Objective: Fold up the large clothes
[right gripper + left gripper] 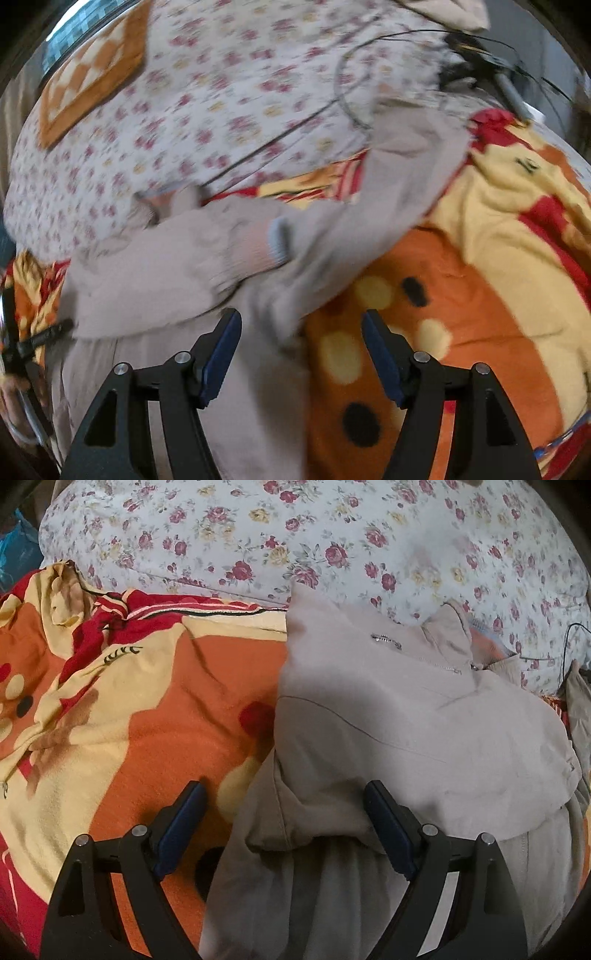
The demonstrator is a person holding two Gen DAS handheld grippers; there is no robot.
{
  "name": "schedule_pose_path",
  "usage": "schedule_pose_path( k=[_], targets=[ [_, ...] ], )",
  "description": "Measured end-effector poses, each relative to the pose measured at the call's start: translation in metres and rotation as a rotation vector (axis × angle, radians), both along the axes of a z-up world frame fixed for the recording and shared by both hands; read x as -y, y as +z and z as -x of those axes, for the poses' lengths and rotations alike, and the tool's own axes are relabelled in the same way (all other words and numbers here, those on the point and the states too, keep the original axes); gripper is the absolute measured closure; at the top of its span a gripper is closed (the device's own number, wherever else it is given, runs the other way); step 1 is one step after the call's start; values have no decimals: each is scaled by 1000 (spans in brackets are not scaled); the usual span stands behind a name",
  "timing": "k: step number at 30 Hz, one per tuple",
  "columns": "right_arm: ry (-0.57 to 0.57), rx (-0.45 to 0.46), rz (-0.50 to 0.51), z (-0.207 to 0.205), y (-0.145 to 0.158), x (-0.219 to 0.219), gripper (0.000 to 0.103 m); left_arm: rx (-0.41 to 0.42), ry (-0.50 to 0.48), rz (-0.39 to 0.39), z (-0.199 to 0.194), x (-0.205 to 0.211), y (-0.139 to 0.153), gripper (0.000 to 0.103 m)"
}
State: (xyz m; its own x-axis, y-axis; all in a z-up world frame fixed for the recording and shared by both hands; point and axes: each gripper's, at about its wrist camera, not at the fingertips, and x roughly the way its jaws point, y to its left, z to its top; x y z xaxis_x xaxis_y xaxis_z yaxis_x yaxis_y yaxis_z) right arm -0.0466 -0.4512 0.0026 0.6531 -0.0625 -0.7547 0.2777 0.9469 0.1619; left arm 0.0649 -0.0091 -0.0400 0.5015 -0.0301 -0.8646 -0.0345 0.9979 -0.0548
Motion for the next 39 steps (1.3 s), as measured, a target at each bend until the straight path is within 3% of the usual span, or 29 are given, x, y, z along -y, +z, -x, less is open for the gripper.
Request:
schedule_pose_path(
  k=[11,14,19,24,28,30,31,33,34,35,39],
  targets=[
    [-263,37,-20,-38,6,106,32,7,1,-7,0,0,-3,13],
    [-252,47,-48,-49,11,120,32,10,6,-13,-1,1,-4,12],
    [-165,51,26,-100,24,108,33,20,7,-19,0,2,-4,11],
    [-195,6,135,-167,20,106,32,24,6,-30,-1,3,-5,10],
    [-246,-113,269,-217,2,113,28,21,3,-41,-4,4,-6,7],
    [-267,-149,281,-226,-9,119,28,19,2,-38,-5,3,-7,6],
    [-275,-171,291,-230,-17,122,33,19,2,-38,-6,3,-7,5],
    [-283,-190,312,-229,-23,125,59,16,2,-36,-7,2,-8,4],
    [-283,-179,302,-224,-22,128,86,14,3,-35,-7,2,-8,4],
    [-278,-157,267,-219,-19,132,94,12,4,-35,-8,2,-8,4],
    [-251,-18,48,-177,7,153,98,13,9,-31,-8,1,-7,4]
  ],
)
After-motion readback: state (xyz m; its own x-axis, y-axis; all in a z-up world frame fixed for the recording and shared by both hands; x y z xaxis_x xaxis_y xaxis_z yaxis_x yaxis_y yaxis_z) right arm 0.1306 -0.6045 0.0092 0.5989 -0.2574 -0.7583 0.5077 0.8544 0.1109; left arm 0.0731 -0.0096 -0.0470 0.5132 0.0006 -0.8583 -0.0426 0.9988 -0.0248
